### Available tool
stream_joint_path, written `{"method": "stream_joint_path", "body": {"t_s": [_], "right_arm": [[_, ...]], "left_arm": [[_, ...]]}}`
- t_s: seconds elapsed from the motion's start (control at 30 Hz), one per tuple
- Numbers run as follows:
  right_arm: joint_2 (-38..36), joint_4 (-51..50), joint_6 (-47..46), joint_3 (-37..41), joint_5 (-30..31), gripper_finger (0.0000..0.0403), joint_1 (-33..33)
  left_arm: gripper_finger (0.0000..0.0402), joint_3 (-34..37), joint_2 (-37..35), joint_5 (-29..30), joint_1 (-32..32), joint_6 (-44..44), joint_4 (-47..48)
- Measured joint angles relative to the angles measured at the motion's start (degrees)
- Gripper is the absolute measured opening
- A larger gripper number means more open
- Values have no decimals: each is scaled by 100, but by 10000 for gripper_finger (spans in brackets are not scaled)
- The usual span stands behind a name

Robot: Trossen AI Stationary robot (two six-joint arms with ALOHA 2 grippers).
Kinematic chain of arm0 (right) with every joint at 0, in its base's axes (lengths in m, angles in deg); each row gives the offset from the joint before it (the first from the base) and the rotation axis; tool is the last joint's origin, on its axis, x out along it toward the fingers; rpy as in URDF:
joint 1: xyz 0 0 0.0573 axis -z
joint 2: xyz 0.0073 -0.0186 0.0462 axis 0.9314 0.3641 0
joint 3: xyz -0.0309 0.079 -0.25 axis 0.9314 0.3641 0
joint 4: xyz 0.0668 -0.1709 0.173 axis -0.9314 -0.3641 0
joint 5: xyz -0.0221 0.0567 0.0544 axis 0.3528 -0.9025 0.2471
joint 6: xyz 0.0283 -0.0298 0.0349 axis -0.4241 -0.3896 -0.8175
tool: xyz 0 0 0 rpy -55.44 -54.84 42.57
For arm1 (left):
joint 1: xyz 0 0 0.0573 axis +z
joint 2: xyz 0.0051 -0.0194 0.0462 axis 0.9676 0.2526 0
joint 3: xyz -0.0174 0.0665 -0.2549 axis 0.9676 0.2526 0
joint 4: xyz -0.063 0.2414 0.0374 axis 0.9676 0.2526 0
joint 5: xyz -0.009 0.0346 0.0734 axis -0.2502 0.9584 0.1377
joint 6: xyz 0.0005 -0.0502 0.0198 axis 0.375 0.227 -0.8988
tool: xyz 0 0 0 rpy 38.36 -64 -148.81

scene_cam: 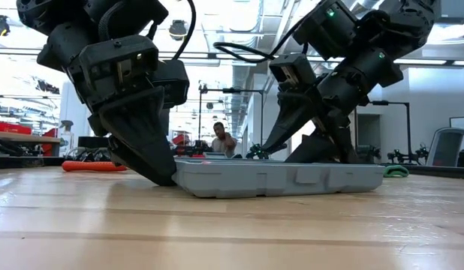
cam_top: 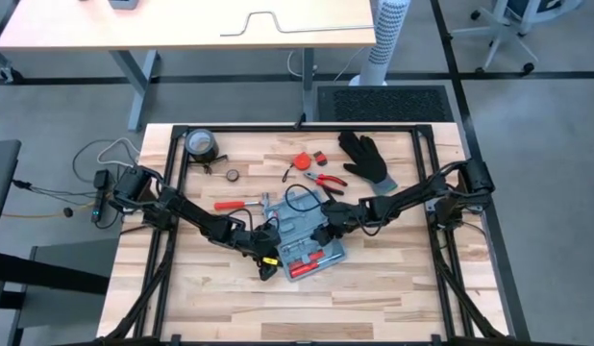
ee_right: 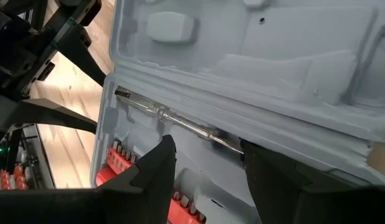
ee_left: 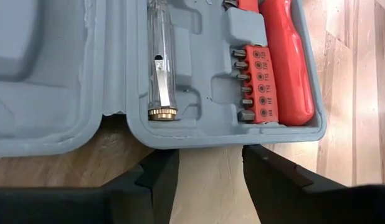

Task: Prefit tool cases
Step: Remove the transparent screwdriver from the gray toolbox

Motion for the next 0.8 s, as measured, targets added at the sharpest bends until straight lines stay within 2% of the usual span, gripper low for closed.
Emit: {"method": "stream_joint_path", "body": {"t_s": [0.37, 0.57, 0.8], "right_arm": [[-364, 302, -61, 2, -368, 189, -30], [-434, 896, -116, -35, -139, 188, -81], [-431, 628, -131, -22, -105, 188, -146]], "left_arm": [[168, 2, 4, 99, 15, 3, -7], [168, -7, 11, 273, 37, -65, -90], [168, -2, 11, 161, 40, -70, -118]]}}
